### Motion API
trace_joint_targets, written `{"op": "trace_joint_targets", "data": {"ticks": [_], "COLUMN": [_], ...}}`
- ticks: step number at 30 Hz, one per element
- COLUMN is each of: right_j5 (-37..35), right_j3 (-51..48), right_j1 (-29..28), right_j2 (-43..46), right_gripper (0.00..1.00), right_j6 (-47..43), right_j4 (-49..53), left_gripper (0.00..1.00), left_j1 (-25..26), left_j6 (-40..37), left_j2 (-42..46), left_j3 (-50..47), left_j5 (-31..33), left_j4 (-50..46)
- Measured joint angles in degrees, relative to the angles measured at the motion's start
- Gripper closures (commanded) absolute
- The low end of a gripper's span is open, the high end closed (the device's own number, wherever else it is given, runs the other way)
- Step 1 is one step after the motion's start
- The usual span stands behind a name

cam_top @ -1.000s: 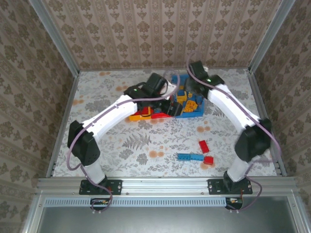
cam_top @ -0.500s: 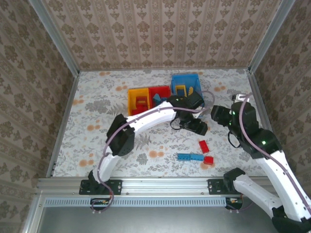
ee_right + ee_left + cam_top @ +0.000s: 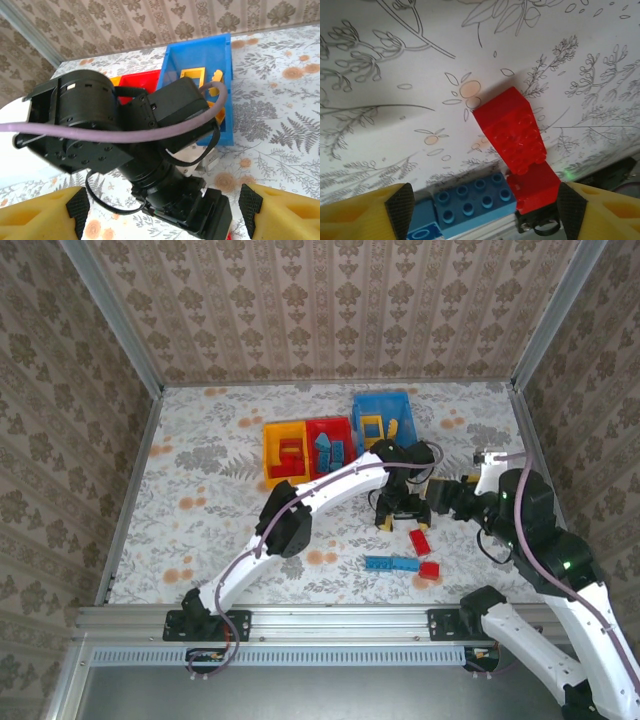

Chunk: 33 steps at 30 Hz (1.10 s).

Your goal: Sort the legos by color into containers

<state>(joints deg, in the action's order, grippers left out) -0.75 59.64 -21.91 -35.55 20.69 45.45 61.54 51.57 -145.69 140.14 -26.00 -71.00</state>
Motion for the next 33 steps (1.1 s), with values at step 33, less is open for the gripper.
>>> {"op": "trace_joint_targets", "data": {"ticks": [33], "right_j5": [3.0], "right_j3": [-5.0], "right_j1": [0.0], "right_j2": [3.4], "right_gripper": [0.18], "right_j6": [0.5], "right_j4": [0.0], "left_gripper": [0.48], "left_j1": [2.1], "left_j6": [17.8], "left_j2": [-8.1], "left_j3": [5.5], "left_j5": [-1.0], "left_j4": [2.6]}}
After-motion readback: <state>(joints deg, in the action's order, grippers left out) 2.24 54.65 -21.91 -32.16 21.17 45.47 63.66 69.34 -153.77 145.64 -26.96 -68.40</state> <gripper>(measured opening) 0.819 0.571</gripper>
